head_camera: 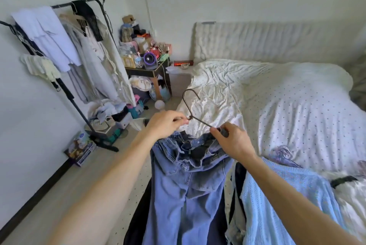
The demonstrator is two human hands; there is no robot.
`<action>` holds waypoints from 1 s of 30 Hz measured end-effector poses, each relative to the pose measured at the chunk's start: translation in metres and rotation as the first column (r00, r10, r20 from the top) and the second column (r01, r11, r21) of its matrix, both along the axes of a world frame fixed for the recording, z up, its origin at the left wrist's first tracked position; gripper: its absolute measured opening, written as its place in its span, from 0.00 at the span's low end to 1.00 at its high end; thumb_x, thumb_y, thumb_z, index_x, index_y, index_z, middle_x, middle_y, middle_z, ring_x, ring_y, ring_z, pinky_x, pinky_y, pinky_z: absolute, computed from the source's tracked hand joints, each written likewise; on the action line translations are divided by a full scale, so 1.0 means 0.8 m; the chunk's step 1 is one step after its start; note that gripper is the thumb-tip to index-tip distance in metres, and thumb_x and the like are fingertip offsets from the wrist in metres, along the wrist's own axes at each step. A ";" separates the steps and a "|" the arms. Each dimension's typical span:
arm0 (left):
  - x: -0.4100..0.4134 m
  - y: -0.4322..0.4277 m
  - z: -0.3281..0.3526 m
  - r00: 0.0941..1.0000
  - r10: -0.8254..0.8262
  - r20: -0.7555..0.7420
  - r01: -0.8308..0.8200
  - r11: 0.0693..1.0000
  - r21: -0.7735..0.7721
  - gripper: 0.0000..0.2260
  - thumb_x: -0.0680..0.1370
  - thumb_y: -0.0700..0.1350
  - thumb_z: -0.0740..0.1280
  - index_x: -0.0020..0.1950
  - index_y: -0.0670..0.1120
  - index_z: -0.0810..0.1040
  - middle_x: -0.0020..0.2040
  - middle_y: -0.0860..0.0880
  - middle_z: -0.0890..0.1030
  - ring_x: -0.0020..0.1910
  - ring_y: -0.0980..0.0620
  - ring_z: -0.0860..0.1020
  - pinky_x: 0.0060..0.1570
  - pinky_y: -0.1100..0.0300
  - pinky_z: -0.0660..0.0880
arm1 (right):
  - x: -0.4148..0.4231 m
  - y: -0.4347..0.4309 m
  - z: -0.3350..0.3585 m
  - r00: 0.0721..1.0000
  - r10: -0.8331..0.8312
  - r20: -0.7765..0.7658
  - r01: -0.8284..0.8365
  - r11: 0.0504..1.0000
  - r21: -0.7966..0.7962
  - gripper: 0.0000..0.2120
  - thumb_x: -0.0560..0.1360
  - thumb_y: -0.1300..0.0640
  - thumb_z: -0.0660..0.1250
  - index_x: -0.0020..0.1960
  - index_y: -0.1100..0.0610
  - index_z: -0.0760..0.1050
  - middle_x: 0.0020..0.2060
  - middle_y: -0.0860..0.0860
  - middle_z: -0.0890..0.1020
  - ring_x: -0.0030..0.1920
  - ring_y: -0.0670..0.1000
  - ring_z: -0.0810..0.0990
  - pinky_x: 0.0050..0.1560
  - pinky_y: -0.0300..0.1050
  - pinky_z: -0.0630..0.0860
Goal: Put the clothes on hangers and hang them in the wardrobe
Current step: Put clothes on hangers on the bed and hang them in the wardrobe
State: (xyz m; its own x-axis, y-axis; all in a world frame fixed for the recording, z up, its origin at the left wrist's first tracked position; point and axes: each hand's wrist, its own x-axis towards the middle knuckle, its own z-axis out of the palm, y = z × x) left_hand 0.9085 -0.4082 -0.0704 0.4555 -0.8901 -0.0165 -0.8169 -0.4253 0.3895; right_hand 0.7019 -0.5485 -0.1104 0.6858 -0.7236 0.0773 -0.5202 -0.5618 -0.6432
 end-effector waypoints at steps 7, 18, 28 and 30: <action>0.080 -0.075 -0.197 0.997 -0.064 -0.038 0.068 0.989 0.128 0.12 0.83 0.57 0.58 0.56 0.55 0.79 0.47 0.54 0.81 0.45 0.51 0.79 0.46 0.54 0.73 | 0.050 -0.046 -0.166 0.980 -0.010 -0.198 0.047 0.982 0.184 0.12 0.77 0.45 0.66 0.59 0.47 0.73 0.51 0.45 0.78 0.52 0.52 0.77 0.51 0.49 0.76; 0.227 -0.260 -0.399 0.979 -0.193 0.073 0.191 0.981 0.023 0.12 0.84 0.51 0.61 0.62 0.50 0.80 0.46 0.46 0.81 0.43 0.46 0.79 0.46 0.50 0.79 | 0.121 -0.105 -0.360 0.856 -0.017 -0.517 0.128 0.975 0.181 0.38 0.79 0.46 0.62 0.81 0.54 0.46 0.80 0.53 0.50 0.80 0.56 0.49 0.78 0.49 0.51; 0.154 -0.199 -0.594 0.984 -0.168 0.062 0.151 0.963 0.222 0.28 0.81 0.61 0.58 0.80 0.57 0.59 0.82 0.45 0.53 0.79 0.39 0.57 0.71 0.31 0.57 | 0.111 -0.041 -0.497 0.555 0.392 -0.734 0.032 0.872 0.489 0.39 0.81 0.41 0.57 0.79 0.45 0.33 0.80 0.50 0.36 0.80 0.55 0.41 0.78 0.58 0.52; 0.117 -0.143 -0.617 0.988 -0.149 -0.035 0.151 0.915 0.375 0.32 0.80 0.66 0.54 0.81 0.60 0.50 0.82 0.48 0.44 0.80 0.41 0.49 0.72 0.29 0.49 | 0.116 -0.040 -0.514 0.530 0.405 -0.745 0.018 0.873 0.487 0.39 0.81 0.42 0.56 0.80 0.45 0.33 0.80 0.51 0.37 0.80 0.55 0.42 0.77 0.59 0.54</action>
